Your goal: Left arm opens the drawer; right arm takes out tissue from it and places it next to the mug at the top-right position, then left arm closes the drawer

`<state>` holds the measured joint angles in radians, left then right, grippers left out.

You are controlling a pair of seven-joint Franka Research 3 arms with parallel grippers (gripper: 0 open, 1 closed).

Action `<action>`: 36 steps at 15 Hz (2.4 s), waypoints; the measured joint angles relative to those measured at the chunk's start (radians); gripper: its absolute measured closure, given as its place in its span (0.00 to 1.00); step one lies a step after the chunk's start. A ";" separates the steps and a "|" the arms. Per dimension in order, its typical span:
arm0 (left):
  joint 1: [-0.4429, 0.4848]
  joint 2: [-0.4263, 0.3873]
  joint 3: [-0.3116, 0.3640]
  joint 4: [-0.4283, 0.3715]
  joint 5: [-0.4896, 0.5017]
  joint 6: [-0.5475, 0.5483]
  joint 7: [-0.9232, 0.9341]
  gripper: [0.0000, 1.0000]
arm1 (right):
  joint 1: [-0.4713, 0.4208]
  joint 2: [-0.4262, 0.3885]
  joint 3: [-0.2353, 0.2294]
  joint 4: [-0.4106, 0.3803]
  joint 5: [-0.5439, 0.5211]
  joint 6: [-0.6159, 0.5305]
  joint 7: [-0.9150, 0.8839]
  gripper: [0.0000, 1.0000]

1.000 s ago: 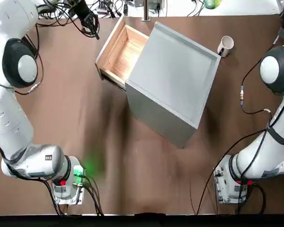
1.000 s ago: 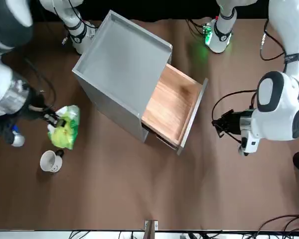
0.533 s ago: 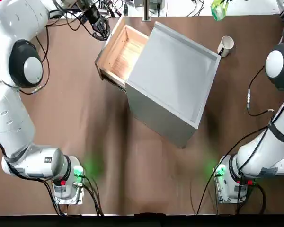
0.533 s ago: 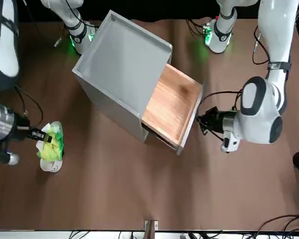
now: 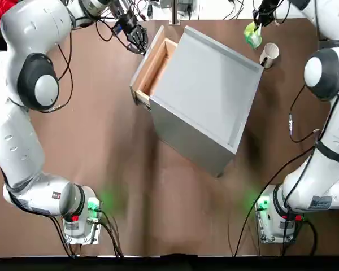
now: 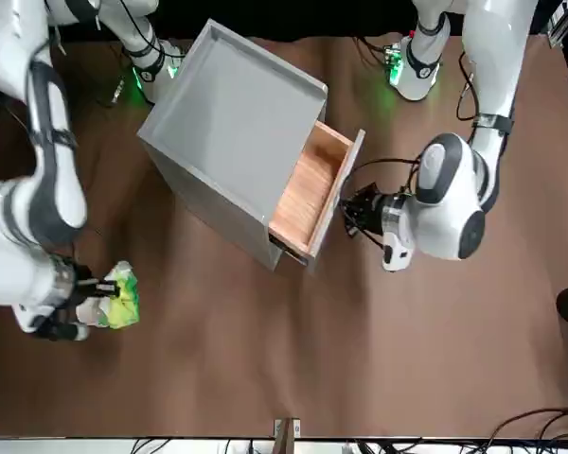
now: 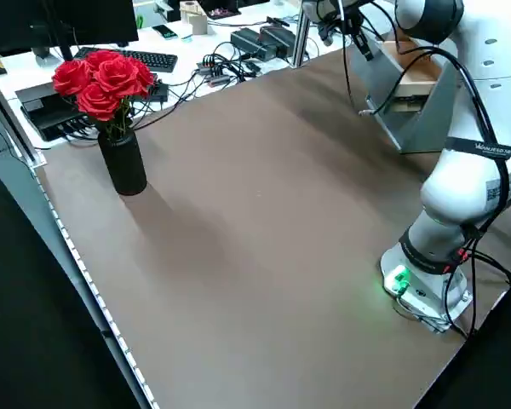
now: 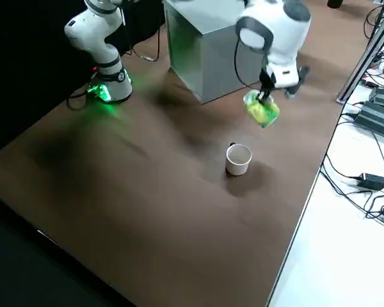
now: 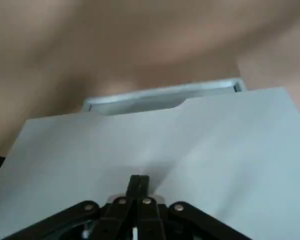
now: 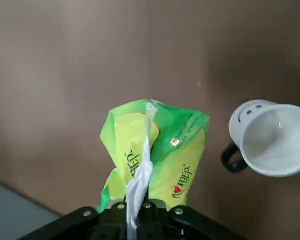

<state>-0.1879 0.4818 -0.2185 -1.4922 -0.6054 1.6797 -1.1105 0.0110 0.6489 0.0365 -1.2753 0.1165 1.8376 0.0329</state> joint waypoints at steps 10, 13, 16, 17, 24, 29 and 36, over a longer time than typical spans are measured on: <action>-0.030 0.005 -0.044 -0.002 -0.117 0.002 -0.077 0.99 | 0.013 0.143 0.000 -0.029 -0.029 0.124 -0.112 0.98; -0.044 0.009 -0.058 -0.002 -0.120 0.006 -0.103 0.99 | 0.015 0.154 0.000 -0.029 -0.038 0.139 -0.125 0.97; -0.077 0.009 -0.060 -0.002 -0.126 0.021 -0.138 0.99 | 0.016 0.165 0.000 -0.030 -0.052 0.150 -0.131 0.76; -0.090 0.010 -0.060 -0.002 -0.131 0.027 -0.148 0.99 | 0.016 0.167 0.000 -0.030 -0.052 0.152 -0.132 0.66; -0.104 0.014 -0.059 -0.002 -0.143 0.034 -0.156 0.99 | 0.016 0.142 0.000 -0.001 -0.056 0.121 -0.134 0.04; -0.102 0.034 -0.056 -0.002 -0.171 0.033 -0.156 0.99 | -0.004 -0.031 -0.010 0.025 -0.062 -0.024 -0.134 0.00; -0.099 0.074 -0.055 0.004 -0.189 0.034 -0.155 0.99 | -0.101 -0.398 -0.015 0.030 -0.067 -0.296 -0.134 0.00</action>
<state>-0.2870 0.5560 -0.2737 -1.4882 -0.7940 1.7133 -1.2653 -0.0896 0.2504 0.0218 -1.2455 0.0490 1.5412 -0.1010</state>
